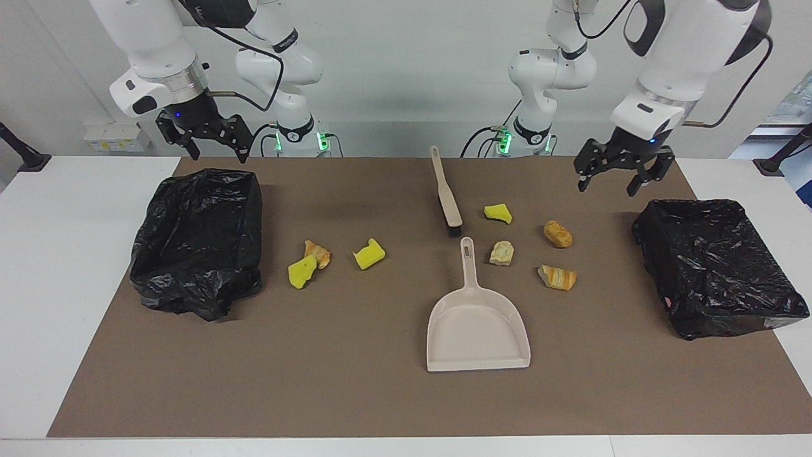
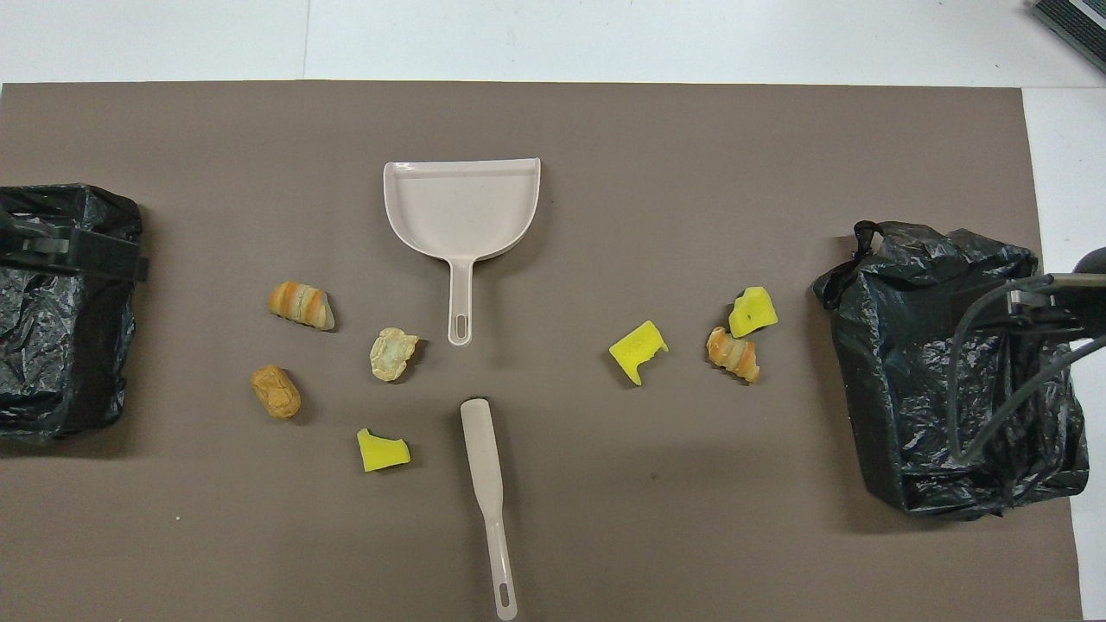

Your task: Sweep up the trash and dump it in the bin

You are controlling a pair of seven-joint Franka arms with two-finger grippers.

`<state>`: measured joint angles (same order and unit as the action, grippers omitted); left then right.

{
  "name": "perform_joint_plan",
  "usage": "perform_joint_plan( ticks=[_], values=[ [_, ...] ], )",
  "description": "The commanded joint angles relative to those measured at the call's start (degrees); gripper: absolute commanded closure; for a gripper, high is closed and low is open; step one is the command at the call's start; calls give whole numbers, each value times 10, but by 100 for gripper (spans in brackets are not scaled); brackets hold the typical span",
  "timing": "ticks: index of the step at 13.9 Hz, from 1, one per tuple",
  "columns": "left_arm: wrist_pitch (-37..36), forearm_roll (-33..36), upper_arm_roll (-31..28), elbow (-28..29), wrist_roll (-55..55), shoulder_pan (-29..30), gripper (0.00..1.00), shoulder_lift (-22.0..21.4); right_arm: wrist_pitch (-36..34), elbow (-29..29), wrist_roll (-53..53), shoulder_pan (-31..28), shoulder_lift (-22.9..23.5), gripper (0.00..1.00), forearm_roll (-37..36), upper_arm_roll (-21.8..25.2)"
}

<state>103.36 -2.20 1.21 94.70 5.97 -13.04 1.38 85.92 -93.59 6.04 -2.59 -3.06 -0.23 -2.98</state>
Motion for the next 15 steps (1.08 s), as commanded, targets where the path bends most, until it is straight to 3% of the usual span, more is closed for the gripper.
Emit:
perform_joint_plan(
  ticks=[1, 5, 7, 11, 15],
  values=[
    [76, -4, -8, 68, 54, -44, 0, -5, -2, -1, -12, -5, 13, 0, 10, 0],
    [132, -5, -6, 101, 82, -89, 0, 31, 43, 4, -6, 7, 39, 0, 15, -3],
    [138, -5, -5, 129, 93, -110, 0, 25, 59, -3, -6, 21, 57, 0, 16, -7],
    [135, -6, 5, 246, 148, -175, 0, -50, 83, -5, 14, 49, 79, 0, 16, -7],
    [139, -7, 6, 353, 298, -298, 0, -97, 99, -19, 53, 86, 89, 0, 16, -8]
  ],
)
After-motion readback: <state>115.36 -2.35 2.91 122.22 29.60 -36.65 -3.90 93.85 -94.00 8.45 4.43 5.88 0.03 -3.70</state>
